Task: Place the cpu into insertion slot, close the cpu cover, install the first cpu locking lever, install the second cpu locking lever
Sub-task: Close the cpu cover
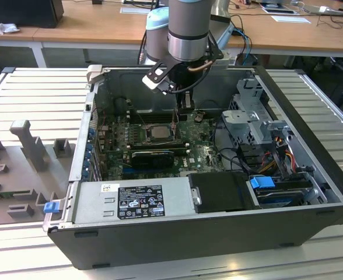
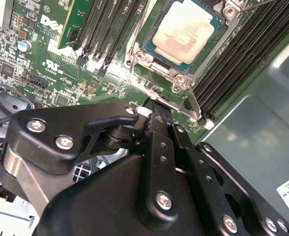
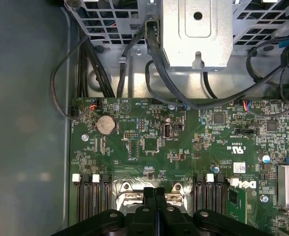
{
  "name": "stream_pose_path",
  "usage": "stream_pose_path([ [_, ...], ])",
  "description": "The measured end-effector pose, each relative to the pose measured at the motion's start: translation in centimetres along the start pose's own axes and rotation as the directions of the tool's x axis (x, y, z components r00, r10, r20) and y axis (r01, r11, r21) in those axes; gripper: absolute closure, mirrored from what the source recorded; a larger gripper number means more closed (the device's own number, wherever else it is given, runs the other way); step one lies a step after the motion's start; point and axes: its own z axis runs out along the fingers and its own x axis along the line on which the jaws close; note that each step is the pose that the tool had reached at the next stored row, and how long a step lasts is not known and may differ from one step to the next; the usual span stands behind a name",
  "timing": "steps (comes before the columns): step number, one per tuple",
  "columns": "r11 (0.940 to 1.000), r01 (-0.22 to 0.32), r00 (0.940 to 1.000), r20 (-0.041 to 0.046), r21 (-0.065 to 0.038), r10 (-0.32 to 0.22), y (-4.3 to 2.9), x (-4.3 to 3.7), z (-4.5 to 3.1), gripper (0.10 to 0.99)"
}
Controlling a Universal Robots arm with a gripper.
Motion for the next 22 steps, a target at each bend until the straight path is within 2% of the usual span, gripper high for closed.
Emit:
stream_pose_path([
  [18, 1.0000, 0.000, 1.0000, -0.0003, 0.000, 0.000, -0.52, 0.00, -0.03, 0.980],
  [22, 1.0000, 0.000, 1.0000, -0.0005, 0.000, 0.000, -0.90, 0.01, -0.04, 0.980],
])
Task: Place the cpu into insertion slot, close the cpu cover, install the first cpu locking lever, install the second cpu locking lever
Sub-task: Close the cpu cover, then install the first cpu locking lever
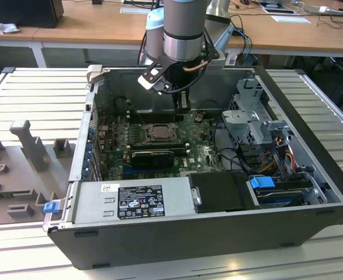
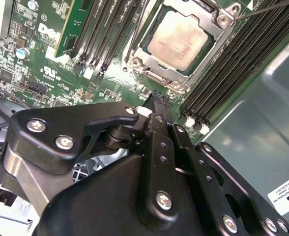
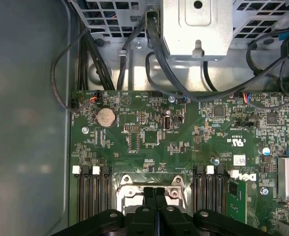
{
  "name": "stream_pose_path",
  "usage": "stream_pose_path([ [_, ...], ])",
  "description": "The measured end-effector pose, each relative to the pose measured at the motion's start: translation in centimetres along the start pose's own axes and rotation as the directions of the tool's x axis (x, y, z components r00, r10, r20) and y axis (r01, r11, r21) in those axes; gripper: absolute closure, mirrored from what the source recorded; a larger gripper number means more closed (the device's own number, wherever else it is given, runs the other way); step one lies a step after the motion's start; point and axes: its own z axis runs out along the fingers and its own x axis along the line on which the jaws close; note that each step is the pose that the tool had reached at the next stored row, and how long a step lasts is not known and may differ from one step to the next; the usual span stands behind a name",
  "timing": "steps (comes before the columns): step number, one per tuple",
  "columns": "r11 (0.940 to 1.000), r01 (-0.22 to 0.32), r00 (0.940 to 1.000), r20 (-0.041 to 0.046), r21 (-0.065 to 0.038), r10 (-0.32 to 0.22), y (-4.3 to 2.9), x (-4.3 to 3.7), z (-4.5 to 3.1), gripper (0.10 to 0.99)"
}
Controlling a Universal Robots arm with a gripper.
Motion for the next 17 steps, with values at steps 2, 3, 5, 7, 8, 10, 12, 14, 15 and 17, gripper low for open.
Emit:
stream_pose_path([
  [2, 1.0000, 0.000, 1.0000, 0.0000, 0.000, 0.000, -0.17, 0.00, -0.01, 0.980],
  [3, 1.0000, 0.000, 1.0000, 0.0000, 0.000, 0.000, -0.34, 0.00, -0.01, 0.980],
  [5, 1.0000, 0.000, 1.0000, -0.0002, 0.000, 0.000, -0.65, 0.00, 0.08, 0.980],
  [7, 1.0000, 0.000, 1.0000, -0.0001, 0.000, 0.000, -1.21, -0.01, 0.45, 0.980],
  [8, 1.0000, 0.000, 1.0000, 0.0000, 0.000, 0.000, -1.43, -0.01, 0.61, 0.980],
  [10, 1.0000, 0.000, 1.0000, 0.0000, 0.001, 0.000, -3.39, -0.02, 1.17, 0.980],
  [12, 1.0000, 0.000, 1.0000, -0.0013, 0.002, 0.000, -4.15, -0.01, 1.21, 0.980],
  [14, 1.0000, 0.000, 1.0000, -0.0019, 0.002, 0.000, -4.68, -0.01, 1.19, 0.980],
  [15, 1.0000, 0.000, 1.0000, -0.0019, 0.002, 0.000, -4.93, 0.00, 1.18, 0.980],
  [17, 1.0000, 0.000, 1.0000, -0.0019, 0.002, 0.000, -4.97, 0.00, 1.04, 0.980],
])
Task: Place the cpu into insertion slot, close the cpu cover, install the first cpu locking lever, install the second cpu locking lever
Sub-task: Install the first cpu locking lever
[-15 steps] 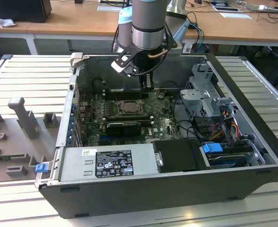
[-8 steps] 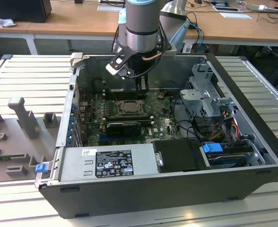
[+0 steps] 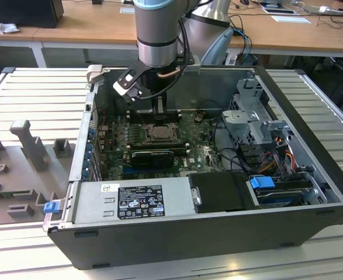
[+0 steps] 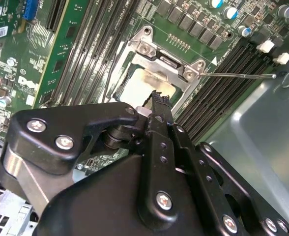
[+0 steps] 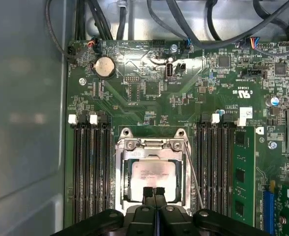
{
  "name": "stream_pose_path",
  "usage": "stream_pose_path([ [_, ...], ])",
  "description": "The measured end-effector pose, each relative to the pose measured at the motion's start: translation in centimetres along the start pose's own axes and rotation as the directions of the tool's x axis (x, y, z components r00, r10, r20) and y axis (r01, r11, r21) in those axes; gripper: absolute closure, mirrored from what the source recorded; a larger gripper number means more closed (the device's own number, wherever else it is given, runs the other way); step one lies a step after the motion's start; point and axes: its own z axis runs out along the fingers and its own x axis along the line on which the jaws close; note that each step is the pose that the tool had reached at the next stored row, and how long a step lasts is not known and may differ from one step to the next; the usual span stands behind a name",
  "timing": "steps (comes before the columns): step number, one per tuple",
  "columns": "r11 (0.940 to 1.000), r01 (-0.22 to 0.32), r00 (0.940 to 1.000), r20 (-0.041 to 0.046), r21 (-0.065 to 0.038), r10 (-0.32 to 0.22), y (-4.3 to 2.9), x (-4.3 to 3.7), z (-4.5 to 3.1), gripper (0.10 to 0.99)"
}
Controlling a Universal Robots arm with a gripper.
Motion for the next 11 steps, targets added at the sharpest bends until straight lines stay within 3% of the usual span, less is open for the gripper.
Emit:
stream_pose_path([
  [11, 1.0000, 0.000, 1.0000, -0.0003, 0.000, 0.000, 0.04, 0.02, -0.61, 0.980],
])
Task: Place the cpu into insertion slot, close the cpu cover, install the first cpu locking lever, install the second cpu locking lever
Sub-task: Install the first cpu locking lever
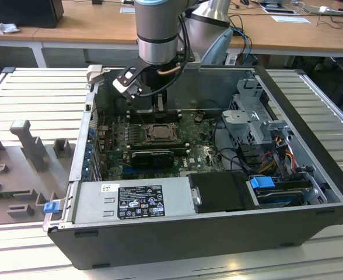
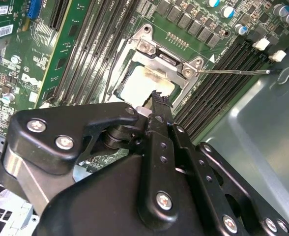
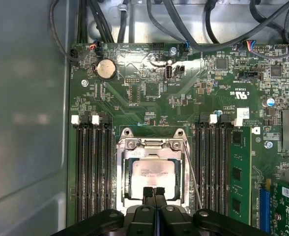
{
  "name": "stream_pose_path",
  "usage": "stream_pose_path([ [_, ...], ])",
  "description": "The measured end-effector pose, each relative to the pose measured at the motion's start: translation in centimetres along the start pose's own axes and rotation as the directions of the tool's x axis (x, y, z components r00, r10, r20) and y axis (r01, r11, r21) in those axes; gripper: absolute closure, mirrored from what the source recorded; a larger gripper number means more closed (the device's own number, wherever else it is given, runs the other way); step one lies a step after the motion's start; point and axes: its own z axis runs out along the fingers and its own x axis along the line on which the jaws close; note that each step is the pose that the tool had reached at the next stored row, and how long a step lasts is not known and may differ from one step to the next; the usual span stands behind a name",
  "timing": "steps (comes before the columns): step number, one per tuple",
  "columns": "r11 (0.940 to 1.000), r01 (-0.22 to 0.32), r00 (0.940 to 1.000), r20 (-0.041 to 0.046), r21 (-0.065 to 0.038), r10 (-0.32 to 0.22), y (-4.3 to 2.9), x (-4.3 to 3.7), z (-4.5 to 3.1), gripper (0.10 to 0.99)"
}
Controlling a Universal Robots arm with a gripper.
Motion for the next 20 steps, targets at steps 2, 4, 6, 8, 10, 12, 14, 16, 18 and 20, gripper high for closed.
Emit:
stream_pose_path([
  [2, 1.0000, 0.000, 1.0000, 0.0002, 0.000, 0.000, 0.00, 0.00, -0.02, 0.980],
  [4, 1.0000, 0.000, 1.0000, 0.0006, 0.000, 0.000, 0.00, 0.00, -0.11, 0.980],
  [6, 1.0000, 0.000, 1.0000, 0.0003, 0.000, 0.000, 0.02, 0.01, -0.46, 0.980],
  [8, 1.0000, 0.000, 1.0000, 0.0003, 0.000, 0.000, 0.04, 0.01, -0.73, 0.980],
  [10, 1.0000, 0.000, 1.0000, 0.0003, 0.000, 0.000, 0.06, 0.02, -1.08, 0.980],
  [12, 1.0000, 0.000, 1.0000, 0.0004, 0.000, 0.000, 0.08, 0.03, -1.55, 0.980],
  [14, 1.0000, 0.000, 1.0000, 0.0003, 0.000, 0.000, 0.10, 0.04, -1.85, 0.980],
  [16, 1.0000, 0.008, 1.0000, -0.0003, 0.000, -0.008, 0.11, 0.04, -1.92, 0.980],
  [18, 0.9996, 0.027, 0.9996, -0.0011, 0.001, -0.027, 0.11, 0.04, -1.93, 0.980],
  [20, 0.9991, 0.043, 0.9991, -0.0021, 0.001, -0.043, 0.11, 0.04, -1.93, 0.980],
])
